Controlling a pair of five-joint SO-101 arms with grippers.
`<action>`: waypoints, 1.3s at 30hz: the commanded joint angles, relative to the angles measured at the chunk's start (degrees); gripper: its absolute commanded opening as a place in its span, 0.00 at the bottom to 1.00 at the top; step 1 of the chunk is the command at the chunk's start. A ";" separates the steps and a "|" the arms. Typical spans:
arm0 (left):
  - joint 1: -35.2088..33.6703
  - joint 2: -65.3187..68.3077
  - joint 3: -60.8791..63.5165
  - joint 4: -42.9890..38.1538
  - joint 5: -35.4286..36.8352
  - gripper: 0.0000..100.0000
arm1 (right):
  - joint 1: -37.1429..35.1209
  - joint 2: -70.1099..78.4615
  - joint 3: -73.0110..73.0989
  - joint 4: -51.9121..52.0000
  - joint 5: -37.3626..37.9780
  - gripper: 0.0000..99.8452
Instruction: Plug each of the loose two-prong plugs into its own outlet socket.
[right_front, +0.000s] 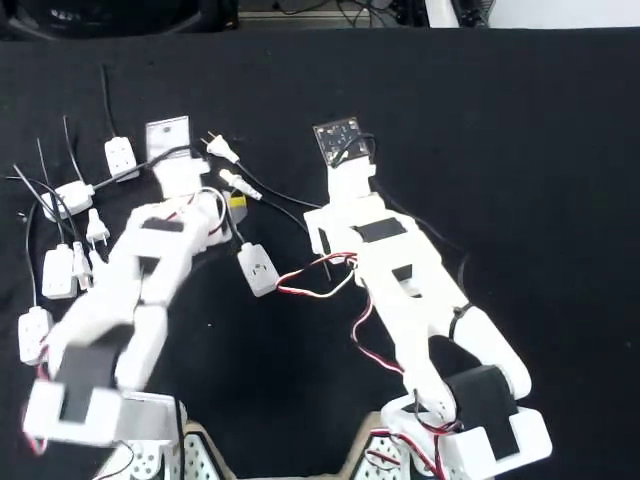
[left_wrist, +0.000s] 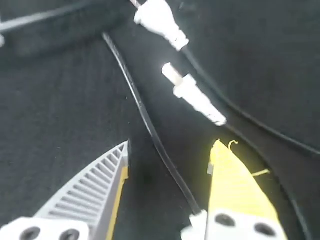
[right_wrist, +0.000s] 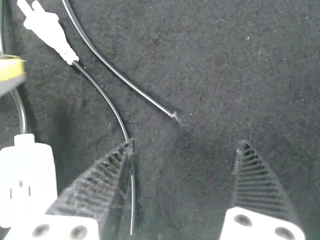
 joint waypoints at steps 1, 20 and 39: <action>-2.68 12.48 -14.11 6.77 1.76 0.26 | 1.14 -2.42 -0.31 -0.88 -0.26 0.30; -15.08 22.07 -36.26 52.57 -4.31 0.26 | 1.23 -2.86 0.04 -0.79 -0.26 0.30; -20.70 11.87 -34.77 53.80 -12.13 0.14 | -9.14 -9.89 8.40 -4.22 9.05 0.30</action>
